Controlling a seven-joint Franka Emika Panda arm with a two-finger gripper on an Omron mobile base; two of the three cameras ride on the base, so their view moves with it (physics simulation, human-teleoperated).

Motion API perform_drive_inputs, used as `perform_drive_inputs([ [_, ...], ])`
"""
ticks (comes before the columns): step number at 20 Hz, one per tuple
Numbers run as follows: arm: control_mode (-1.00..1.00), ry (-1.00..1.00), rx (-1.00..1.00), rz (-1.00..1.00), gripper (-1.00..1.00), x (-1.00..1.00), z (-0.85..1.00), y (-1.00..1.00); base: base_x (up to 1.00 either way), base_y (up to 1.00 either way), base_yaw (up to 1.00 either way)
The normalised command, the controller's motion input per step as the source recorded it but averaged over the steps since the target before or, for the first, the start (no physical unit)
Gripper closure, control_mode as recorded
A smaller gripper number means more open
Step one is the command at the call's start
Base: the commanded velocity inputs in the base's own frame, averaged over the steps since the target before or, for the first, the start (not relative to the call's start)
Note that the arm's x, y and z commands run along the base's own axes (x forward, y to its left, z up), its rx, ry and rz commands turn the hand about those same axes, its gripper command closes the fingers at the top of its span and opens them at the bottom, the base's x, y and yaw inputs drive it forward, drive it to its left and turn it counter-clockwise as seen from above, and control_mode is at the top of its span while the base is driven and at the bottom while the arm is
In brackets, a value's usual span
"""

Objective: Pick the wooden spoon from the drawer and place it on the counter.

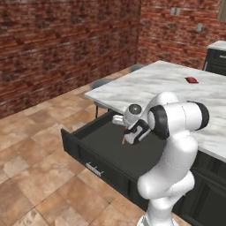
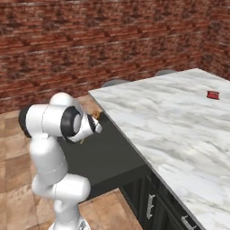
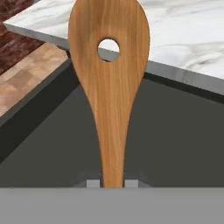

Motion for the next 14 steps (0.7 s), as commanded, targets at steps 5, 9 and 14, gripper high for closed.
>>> perform_drive_inputs([
  [5,-1.00,-0.27,0.02,-0.18,1.00,0.00,1.00,-0.15,0.00,0.00,0.00],
  [9,-1.00,-0.04,0.16,-0.27,1.00,0.00,1.00,-0.74,0.00,0.00,0.00],
  [14,-1.00,-0.03,0.35,-0.30,1.00,0.00,0.98,-0.99,0.00,0.00,0.00],
])
